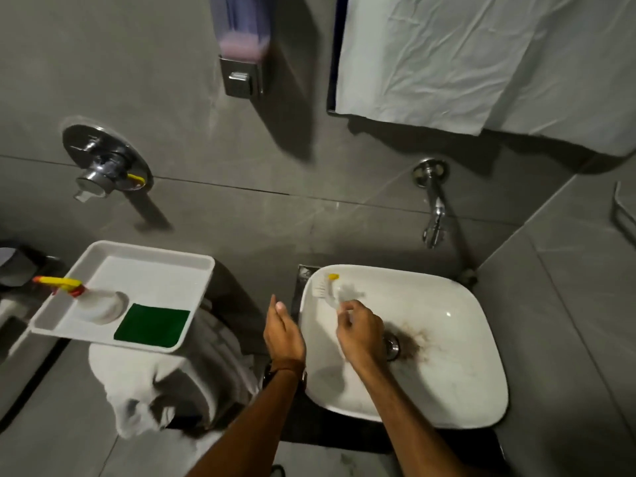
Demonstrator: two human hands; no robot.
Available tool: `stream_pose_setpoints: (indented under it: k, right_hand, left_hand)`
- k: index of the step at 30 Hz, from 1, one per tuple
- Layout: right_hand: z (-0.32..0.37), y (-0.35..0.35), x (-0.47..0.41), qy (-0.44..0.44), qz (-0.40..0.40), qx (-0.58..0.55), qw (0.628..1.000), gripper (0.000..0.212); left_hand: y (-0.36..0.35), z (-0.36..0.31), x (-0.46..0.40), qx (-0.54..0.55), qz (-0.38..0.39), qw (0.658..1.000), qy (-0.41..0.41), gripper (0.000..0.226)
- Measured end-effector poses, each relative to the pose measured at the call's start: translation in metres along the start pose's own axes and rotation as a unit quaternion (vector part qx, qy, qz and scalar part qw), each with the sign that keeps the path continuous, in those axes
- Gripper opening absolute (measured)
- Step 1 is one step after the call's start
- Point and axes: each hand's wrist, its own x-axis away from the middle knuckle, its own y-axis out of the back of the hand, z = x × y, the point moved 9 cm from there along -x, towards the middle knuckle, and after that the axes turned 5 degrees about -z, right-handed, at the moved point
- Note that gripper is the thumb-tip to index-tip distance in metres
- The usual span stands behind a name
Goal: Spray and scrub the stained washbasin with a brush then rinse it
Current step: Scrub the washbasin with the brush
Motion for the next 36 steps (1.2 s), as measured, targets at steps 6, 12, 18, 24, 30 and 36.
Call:
stream_pose_setpoints:
  k: [6,12,18,24,30,36]
  right_hand:
    - [-0.098,0.048,0.004,-0.047,0.028,0.17,0.984,0.026]
    - [-0.142,0.054,0.053,-0.011,0.09,0.336,0.937,0.018]
    - [-0.063,-0.046,0.046,0.092,0.19,0.301,0.93,0.03]
    - [-0.167,0.058,0.015,-0.088,0.117,0.373,0.916,0.026]
    - [-0.098,-0.018,0.023,0.001,0.185,0.286,0.94,0.028]
    - [-0.136,0.025,0.057,-0.064,0.191,0.342,0.918,0.023]
  left_hand:
    - [-0.031,0.016,0.042,-0.108,0.137,0.98,-0.091,0.049]
    - [-0.04,0.035,0.044,-0.141,0.171,0.969,-0.114,0.056]
    - [-0.036,0.053,0.035,-0.147,0.116,0.978,-0.089,0.051]
    - [-0.036,0.054,0.034,-0.134,0.112,0.981,-0.089,0.047]
    - [-0.036,0.054,0.034,-0.142,0.107,0.98,-0.085,0.045]
    - [-0.033,0.052,0.036,-0.122,0.103,0.984,-0.082,0.042]
